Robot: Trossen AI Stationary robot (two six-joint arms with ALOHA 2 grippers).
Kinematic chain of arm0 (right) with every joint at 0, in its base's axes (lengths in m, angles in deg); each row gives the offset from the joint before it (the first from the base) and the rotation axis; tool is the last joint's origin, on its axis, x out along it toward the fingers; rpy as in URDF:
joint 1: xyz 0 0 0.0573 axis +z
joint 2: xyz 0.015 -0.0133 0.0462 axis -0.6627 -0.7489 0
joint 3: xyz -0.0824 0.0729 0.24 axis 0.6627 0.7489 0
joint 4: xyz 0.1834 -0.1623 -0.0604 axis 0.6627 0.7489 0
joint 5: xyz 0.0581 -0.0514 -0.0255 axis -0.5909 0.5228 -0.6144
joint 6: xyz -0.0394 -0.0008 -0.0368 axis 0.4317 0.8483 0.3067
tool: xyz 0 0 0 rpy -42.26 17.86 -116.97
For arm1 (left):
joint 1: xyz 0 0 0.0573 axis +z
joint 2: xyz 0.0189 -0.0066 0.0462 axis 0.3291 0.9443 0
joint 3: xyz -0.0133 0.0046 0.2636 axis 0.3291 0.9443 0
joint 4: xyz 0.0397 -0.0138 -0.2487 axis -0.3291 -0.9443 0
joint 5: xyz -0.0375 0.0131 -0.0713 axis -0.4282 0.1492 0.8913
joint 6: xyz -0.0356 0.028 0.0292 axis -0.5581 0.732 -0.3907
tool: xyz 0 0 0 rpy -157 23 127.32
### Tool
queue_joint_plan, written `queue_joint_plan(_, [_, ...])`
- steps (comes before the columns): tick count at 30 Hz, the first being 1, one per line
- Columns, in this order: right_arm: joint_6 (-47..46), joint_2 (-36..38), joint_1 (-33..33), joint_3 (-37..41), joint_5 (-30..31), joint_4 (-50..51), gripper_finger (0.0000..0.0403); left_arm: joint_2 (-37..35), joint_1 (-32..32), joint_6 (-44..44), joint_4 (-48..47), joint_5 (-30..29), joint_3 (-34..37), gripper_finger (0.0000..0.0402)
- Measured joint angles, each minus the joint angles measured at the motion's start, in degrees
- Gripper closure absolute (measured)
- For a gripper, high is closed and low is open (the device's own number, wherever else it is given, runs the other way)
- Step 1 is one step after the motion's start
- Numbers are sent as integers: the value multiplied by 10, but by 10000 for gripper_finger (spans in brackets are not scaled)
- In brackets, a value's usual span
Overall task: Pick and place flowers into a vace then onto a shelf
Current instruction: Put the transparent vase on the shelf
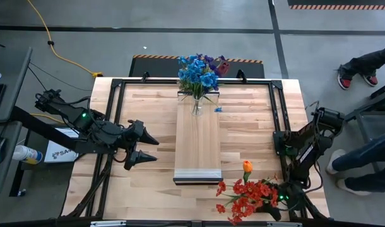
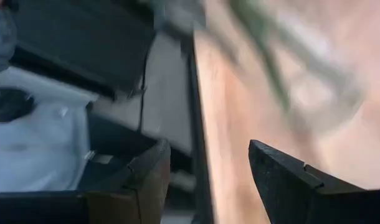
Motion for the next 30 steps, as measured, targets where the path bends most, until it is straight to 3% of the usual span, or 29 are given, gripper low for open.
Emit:
queue_joint_plan(4, [48,0,11,0,64,0,198,0,0,-1,0,3,0,32])
queue_joint_plan(16, [40,0,24,0,58,-17,180,0,0,4,0,14,0,32])
queue_joint_plan(25, [28,0,20,0,52,-18,112,0,0,7,0,15,0,32])
queue_joint_plan(30, [6,0,17,0,7,-32,68,0,0,10,0,15,0,32])
